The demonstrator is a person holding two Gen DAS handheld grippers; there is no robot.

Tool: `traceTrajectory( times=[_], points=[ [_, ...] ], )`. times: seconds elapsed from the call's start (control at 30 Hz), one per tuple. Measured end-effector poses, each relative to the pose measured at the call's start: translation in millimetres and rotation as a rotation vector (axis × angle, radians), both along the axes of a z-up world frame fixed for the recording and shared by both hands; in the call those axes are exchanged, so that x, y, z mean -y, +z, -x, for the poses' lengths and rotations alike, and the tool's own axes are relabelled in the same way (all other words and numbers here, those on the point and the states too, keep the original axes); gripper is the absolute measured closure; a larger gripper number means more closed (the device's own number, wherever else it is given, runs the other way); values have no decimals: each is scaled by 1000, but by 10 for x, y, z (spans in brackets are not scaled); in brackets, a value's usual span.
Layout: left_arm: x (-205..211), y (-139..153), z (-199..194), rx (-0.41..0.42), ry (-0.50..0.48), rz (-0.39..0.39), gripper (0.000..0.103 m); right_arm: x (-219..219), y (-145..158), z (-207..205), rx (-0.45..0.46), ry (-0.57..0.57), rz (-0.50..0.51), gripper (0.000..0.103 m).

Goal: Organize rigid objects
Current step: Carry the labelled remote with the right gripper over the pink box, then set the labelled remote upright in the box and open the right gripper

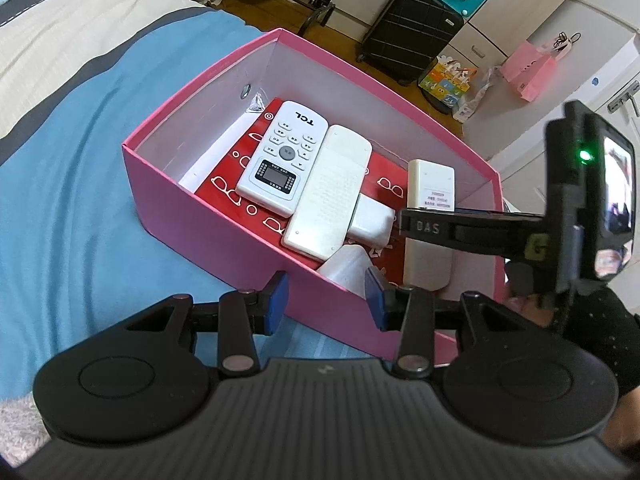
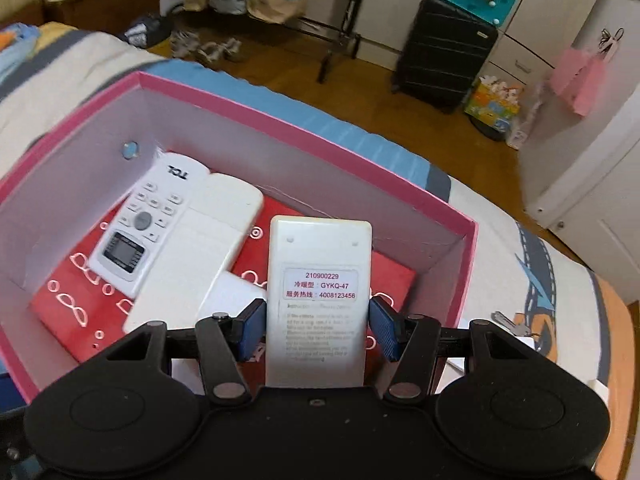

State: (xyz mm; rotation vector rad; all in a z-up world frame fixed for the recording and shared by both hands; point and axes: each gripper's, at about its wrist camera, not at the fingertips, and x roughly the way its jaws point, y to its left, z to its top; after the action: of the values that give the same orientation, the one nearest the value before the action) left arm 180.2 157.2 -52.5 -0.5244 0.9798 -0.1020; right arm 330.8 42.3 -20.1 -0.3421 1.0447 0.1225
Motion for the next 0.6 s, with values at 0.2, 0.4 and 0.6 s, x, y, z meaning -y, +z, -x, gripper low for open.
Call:
traceTrajectory(
  times=[0.2,0.4,0.6],
  points=[
    [-8,4,0,0,5,3,62,-10,56,-45,37,-40,41,38],
    [7,9,-7,-1,6,0,62,254,440,233,96,17,-81,35],
    [20,20,-8,-4,10,-3,62,684,838,654,161,128,-222,32]
  ],
)
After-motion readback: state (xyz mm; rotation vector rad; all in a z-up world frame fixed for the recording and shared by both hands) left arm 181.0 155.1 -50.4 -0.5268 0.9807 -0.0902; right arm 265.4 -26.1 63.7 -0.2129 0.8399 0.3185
